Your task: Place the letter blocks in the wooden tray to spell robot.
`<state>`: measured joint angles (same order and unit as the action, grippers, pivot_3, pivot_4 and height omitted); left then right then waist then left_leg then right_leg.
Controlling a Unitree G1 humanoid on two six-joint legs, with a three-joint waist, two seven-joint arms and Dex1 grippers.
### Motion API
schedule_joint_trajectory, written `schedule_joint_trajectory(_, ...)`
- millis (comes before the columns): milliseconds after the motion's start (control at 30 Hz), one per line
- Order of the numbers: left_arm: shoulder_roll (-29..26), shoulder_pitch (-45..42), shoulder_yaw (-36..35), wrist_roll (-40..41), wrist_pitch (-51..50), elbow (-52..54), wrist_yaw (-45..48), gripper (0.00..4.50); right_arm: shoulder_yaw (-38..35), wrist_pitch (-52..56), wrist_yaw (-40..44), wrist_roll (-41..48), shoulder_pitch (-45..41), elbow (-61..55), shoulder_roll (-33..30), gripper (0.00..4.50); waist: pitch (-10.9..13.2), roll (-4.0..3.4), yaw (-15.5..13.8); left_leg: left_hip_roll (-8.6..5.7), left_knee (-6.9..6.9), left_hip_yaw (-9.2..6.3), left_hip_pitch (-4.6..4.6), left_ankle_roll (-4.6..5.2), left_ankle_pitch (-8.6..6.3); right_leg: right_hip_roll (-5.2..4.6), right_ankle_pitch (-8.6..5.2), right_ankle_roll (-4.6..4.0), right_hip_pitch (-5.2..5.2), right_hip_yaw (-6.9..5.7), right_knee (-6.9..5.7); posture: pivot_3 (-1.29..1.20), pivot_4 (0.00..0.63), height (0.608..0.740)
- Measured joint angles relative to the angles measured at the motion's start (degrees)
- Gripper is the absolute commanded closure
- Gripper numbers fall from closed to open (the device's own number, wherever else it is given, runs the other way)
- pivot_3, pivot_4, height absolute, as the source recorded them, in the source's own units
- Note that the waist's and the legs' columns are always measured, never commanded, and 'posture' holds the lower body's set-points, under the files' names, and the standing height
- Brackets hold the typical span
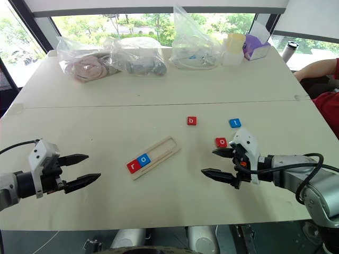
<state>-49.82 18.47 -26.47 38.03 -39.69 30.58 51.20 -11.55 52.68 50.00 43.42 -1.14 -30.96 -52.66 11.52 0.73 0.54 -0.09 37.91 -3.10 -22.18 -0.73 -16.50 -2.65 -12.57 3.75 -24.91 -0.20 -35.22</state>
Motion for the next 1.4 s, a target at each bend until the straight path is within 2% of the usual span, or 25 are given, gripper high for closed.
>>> schedule_joint_trajectory(433,-1.4,-0.9,-0.3,-0.1,-0.1,-0.3,0.0,0.0,1.9,-0.9,-0.6,-0.6,-1.0,1.0,0.3,0.06,0.0,0.01,0.0,-0.04,0.02,0.03,0.01,0.0,0.0,0.02,0.14,-0.17,0.01,0.0,-0.08,0.0,0.15,0.74)
schedule_joint_trajectory(833,-10.0,-6.0,-0.1,-2.3,-0.2,-2.9,5.2,0.0,4.2,-0.6,-1.1,-0.6,-4.2,1.8,1.5,0.06,0.0,0.01,0.1,-0.06,0.09,0.04,0.05,0.01,0.0,0.06,0.16,-0.19,0.01,0.0,-0.21,0.0,0.15,0.74)
schedule_joint_trajectory(900,-10.0,-8.3,1.8,-2.3,-1.0,-2.3,5.0,0.0,4.7,-0.1,-1.8,0.0,-4.8,0.6,2.4,0.06,0.0,0.0,0.0,-0.07,0.09,0.04,0.05,0.01,0.0,0.05,0.17,-0.17,0.01,0.0,-0.24,0.0,0.15,0.74)
schedule_joint_trajectory(1033,-7.9,-12.8,10.1,-2.8,-0.9,-0.6,4.0,0.0,6.6,1.3,-4.2,1.0,-6.6,-2.6,4.7,0.06,0.0,0.0,0.0,-0.07,0.1,0.03,0.07,0.0,0.01,0.04,0.23,-0.1,0.03,0.02,-0.27,0.0,0.15,0.74)
schedule_joint_trajectory(1233,-4.4,-18.1,23.8,-11.4,3.7,-3.6,2.2,0.0,9.5,2.6,-7.0,1.4,-7.7,-4.0,6.9,0.06,0.0,0.01,0.0,-0.12,0.12,0.04,0.14,0.01,0.01,0.06,0.24,-0.1,0.08,0.04,-0.32,0.0,0.15,0.74)
schedule_joint_trajectory(1400,-1.0,-18.3,28.3,-12.7,4.0,-2.3,0.7,0.0,10.7,2.5,-7.6,0.6,-7.4,-4.2,6.8,0.06,-0.1,0.01,0.0,-0.09,0.12,0.01,0.13,0.01,0.02,0.06,0.24,-0.09,0.08,0.04,-0.34,0.0,0.15,0.74)
